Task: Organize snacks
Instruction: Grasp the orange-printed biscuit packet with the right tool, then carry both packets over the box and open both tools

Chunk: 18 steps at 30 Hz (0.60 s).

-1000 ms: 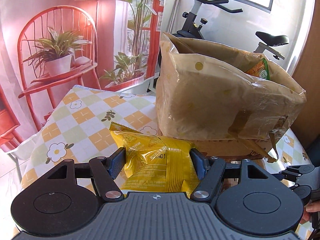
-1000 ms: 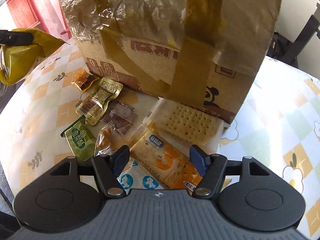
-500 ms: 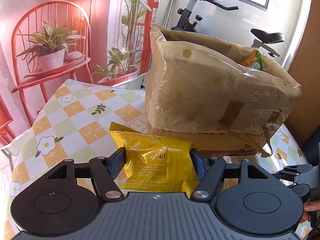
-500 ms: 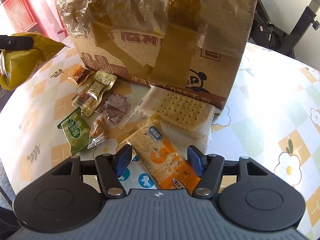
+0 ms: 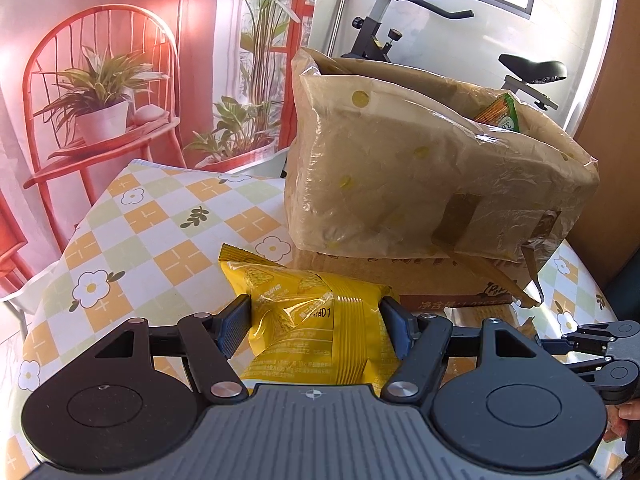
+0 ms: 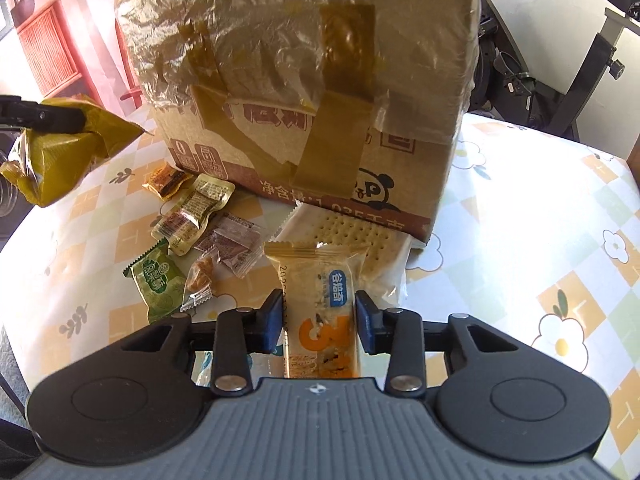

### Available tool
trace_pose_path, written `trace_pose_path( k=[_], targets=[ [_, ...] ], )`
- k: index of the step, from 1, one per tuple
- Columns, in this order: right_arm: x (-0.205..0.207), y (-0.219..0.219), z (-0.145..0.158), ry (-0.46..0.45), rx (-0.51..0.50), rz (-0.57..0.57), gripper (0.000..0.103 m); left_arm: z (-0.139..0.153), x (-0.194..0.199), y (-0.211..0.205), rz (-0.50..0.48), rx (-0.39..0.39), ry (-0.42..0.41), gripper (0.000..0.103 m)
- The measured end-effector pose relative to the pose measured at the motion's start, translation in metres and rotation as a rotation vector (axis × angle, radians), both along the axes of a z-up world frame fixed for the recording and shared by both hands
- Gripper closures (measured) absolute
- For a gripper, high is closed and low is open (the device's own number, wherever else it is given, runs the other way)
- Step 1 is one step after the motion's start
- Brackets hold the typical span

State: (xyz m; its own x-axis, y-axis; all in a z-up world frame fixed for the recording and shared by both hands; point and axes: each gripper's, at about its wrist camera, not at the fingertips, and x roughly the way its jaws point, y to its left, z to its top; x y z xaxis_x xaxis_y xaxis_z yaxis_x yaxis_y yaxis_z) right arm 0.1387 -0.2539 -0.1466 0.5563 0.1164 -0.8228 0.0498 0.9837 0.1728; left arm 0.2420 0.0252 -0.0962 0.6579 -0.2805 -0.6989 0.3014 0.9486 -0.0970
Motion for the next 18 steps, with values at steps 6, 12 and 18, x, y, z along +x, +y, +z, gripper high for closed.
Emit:
trace_pose_path(
  k=[6, 12, 18],
  targets=[
    [-0.014, -0.023, 0.015, -0.054, 0.027, -0.135, 0.065, 0.004, -0.003, -0.004, -0.008, -0.006, -0.019, 0.031],
    [-0.031, -0.040, 0.048, -0.148, 0.010, -0.197, 0.065, 0.031, -0.008, -0.008, -0.014, -0.016, -0.107, 0.031],
    [-0.034, -0.048, 0.113, -0.317, -0.022, -0.203, 0.065, 0.081, -0.011, -0.017, -0.030, -0.045, -0.249, 0.031]
  ],
)
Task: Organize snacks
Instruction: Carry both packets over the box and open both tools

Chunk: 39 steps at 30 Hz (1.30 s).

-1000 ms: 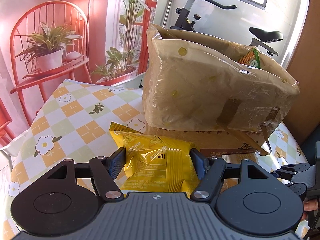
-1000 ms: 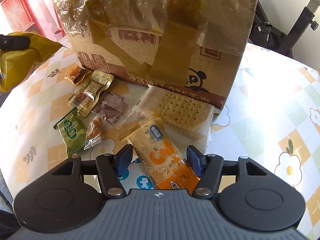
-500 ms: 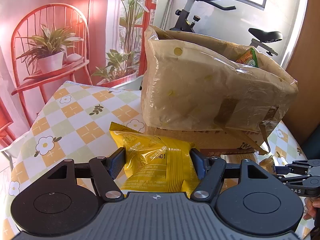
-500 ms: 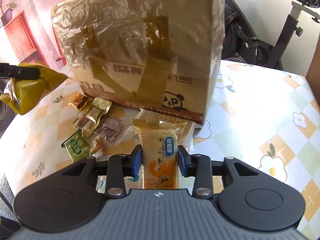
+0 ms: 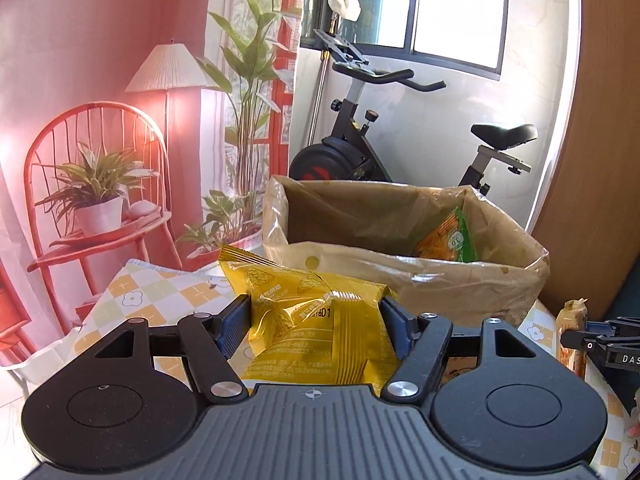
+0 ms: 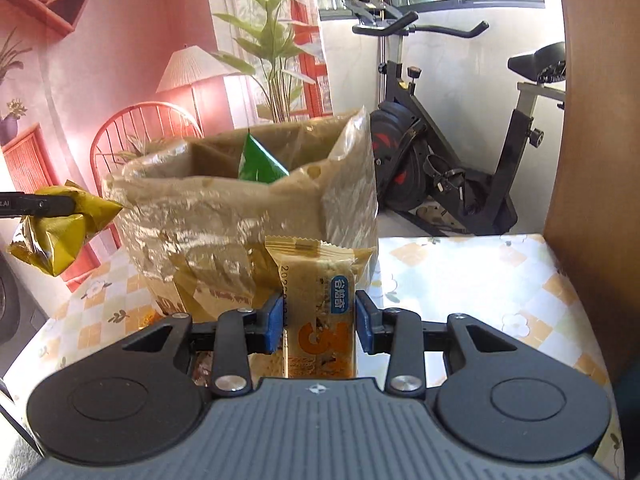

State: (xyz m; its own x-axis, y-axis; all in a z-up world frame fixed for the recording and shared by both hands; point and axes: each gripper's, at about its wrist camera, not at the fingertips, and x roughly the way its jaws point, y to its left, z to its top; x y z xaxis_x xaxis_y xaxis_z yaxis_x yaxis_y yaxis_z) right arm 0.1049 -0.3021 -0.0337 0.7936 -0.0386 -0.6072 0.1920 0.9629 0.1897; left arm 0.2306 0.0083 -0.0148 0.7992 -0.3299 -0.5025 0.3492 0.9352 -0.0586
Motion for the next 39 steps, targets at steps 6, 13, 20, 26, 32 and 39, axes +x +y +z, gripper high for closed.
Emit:
trace_pose_path(
  k=[6, 13, 20, 26, 32, 39],
  targets=[
    [0.032, -0.001, 0.066, -0.157, -0.075, 0.036, 0.065, 0.031, 0.017, -0.022, -0.014, -0.014, -0.071, 0.031],
    [0.119, 0.010, 0.083, -0.236, -0.279, 0.092, 0.065, 0.047, 0.077, -0.069, 0.024, -0.019, -0.112, 0.031],
    [0.180, -0.003, 0.047, -0.175, -0.315, 0.093, 0.065, 0.032, 0.127, -0.097, 0.082, 0.026, -0.050, 0.031],
    [0.194, -0.016, 0.028, -0.150, -0.229, 0.091, 0.064, 0.015, 0.146, -0.104, 0.095, 0.052, 0.006, 0.030],
    [0.195, -0.021, 0.029, -0.159, -0.142, 0.098, 0.049, 0.012, 0.144, -0.095, 0.074, 0.047, 0.020, 0.024],
    [0.177, -0.015, 0.044, -0.167, -0.091, 0.114, 0.048, 0.022, 0.129, -0.076, 0.076, 0.022, 0.041, 0.024]
  ],
)
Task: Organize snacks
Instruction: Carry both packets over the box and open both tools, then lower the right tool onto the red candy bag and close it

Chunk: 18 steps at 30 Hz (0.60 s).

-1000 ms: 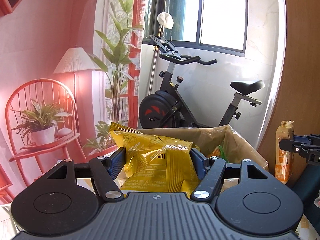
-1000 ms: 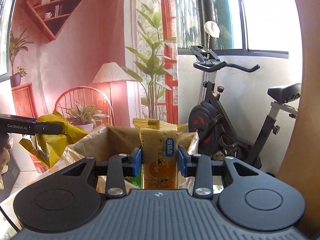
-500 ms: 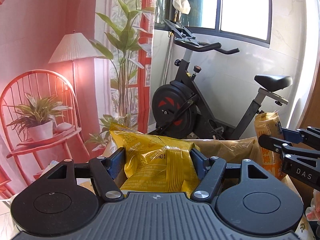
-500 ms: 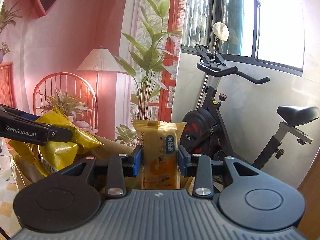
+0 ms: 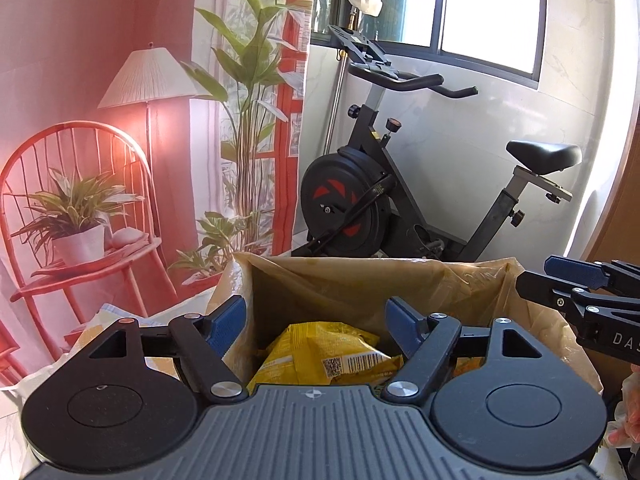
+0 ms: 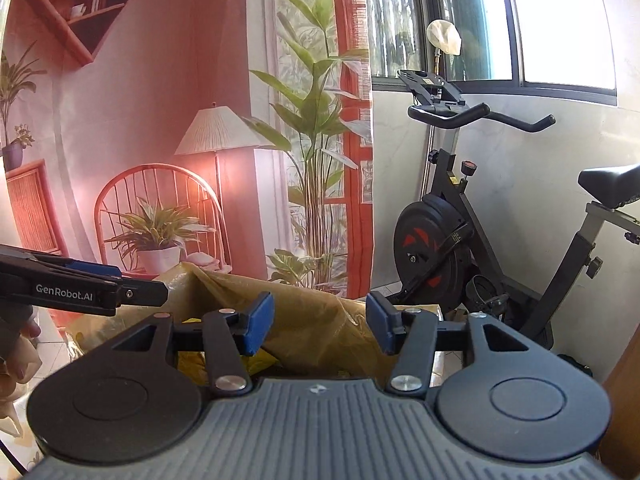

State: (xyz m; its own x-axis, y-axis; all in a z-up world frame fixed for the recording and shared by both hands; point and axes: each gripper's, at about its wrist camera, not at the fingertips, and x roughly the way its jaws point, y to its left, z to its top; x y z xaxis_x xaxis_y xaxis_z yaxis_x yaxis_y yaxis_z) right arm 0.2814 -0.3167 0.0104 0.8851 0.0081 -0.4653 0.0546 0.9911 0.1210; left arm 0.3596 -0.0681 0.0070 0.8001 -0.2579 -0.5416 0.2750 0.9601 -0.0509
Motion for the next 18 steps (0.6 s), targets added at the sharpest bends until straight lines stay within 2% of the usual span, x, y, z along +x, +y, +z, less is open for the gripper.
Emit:
trace_pose_path(
  k=[6, 11, 14, 18],
  targets=[
    [-0.036, 0.018, 0.007, 0.028, 0.017, 0.017, 0.048, 0.006, -0.037, 0.031, 0.030, 0.007, 0.030, 0.024],
    [-0.064, 0.035, 0.008, 0.042, 0.035, 0.046, 0.048, 0.007, -0.071, 0.059, 0.075, 0.060, 0.054, 0.024],
    [-0.081, 0.045, 0.005, 0.041, 0.056, 0.045, 0.048, 0.005, -0.086, 0.077, 0.093, 0.051, 0.090, 0.024],
    [-0.102, 0.059, -0.005, 0.064, 0.080, 0.064, 0.048, 0.003, -0.110, 0.097, 0.101, 0.077, 0.100, 0.024]
  ],
)
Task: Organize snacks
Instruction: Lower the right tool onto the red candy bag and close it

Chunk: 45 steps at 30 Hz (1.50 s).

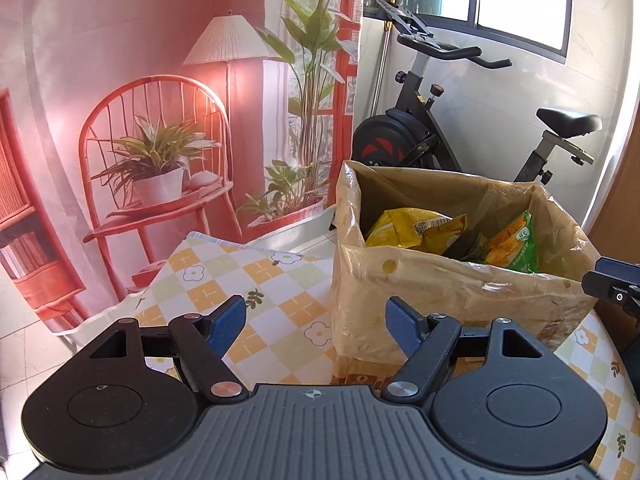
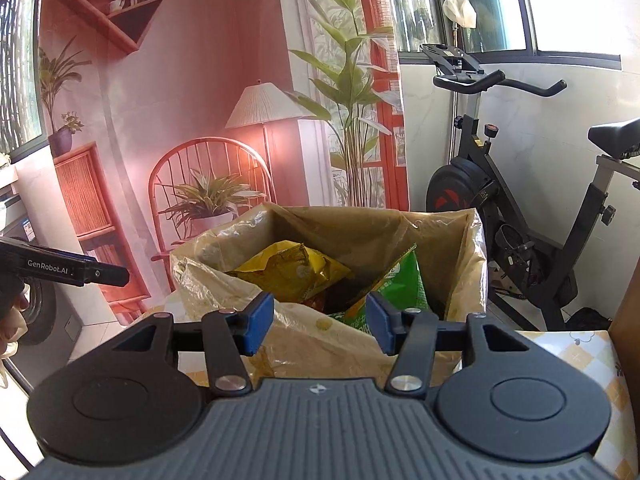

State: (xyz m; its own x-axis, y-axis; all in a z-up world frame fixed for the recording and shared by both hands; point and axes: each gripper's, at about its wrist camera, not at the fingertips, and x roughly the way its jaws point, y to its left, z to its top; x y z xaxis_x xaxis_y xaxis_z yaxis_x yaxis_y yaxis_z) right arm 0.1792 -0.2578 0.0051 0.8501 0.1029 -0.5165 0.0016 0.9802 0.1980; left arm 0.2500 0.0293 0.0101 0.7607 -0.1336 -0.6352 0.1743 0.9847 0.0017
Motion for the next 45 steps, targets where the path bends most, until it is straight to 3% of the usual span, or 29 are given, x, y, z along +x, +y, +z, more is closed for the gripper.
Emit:
trace_pose_path(
  k=[8, 15, 23, 26, 35, 40, 45],
  targets=[
    [-0.043, 0.011, -0.039, 0.098, 0.040, -0.012, 0.048, -0.026, -0.041, 0.035, 0.033, 0.022, 0.039, 0.024],
    [-0.074, 0.008, -0.102, 0.350, 0.024, -0.024, 0.048, -0.075, -0.059, 0.039, 0.034, -0.012, 0.128, 0.024],
    [-0.104, 0.014, -0.141, 0.560, -0.027, 0.002, 0.048, -0.099, -0.064, 0.017, -0.023, 0.017, 0.150, 0.024],
    [-0.111, 0.021, -0.150, 0.603, -0.026, 0.031, 0.037, -0.103, -0.066, 0.011, -0.037, 0.015, 0.160, 0.024],
    [-0.119, 0.042, -0.166, 0.665, -0.128, 0.082, 0.037, -0.114, -0.068, 0.007, -0.051, 0.015, 0.191, 0.024],
    [-0.119, 0.040, -0.164, 0.630, -0.163, 0.103, 0.059, -0.118, -0.067, 0.006, -0.055, 0.009, 0.203, 0.024],
    [-0.103, 0.033, -0.166, 0.580, -0.171, 0.085, 0.063, -0.124, -0.065, 0.001, -0.071, 0.001, 0.222, 0.024]
  ],
)
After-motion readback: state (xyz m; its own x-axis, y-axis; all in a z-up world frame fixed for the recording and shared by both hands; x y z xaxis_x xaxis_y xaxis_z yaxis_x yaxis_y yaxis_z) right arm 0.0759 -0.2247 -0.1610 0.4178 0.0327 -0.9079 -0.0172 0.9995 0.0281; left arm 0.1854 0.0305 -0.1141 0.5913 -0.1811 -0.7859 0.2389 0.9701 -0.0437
